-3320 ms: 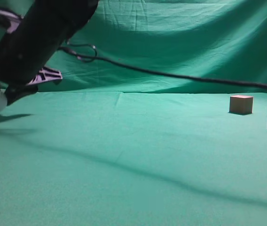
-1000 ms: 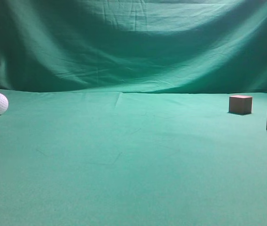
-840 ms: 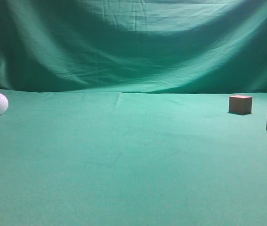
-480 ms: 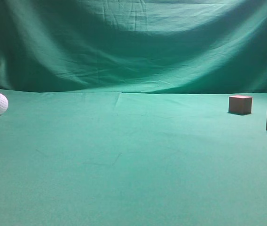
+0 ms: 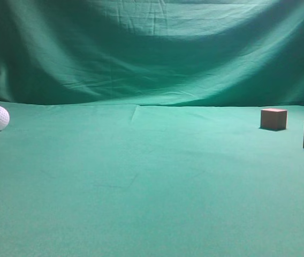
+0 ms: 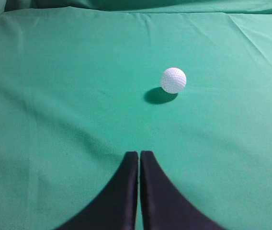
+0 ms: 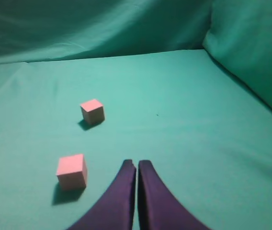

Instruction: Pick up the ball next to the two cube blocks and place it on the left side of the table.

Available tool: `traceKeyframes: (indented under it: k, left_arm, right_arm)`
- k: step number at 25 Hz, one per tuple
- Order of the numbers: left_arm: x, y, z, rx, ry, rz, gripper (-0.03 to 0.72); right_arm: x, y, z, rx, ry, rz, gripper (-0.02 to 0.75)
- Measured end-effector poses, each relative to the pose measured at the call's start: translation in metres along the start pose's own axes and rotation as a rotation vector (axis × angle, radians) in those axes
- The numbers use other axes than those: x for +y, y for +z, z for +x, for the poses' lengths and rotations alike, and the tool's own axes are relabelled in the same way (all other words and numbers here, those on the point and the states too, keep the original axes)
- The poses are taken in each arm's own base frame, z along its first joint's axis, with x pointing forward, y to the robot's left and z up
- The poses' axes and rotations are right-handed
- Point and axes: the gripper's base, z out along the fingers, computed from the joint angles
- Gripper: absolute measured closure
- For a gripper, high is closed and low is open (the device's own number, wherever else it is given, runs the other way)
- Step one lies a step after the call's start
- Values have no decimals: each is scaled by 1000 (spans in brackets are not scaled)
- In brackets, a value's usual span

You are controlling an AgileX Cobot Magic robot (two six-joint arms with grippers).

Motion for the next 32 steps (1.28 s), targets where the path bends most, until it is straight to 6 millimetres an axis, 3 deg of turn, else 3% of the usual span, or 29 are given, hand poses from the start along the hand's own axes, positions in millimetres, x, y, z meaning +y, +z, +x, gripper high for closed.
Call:
traceKeyframes:
  k: [6,32]
  left_arm:
    - [0,0,0,0,0,0,688]
    - [0,0,0,0,0,0,688]
  right_arm:
    - [-5,-2,11,90,12,67,738]
    - [-5,-2,11,90,-56,61,738]
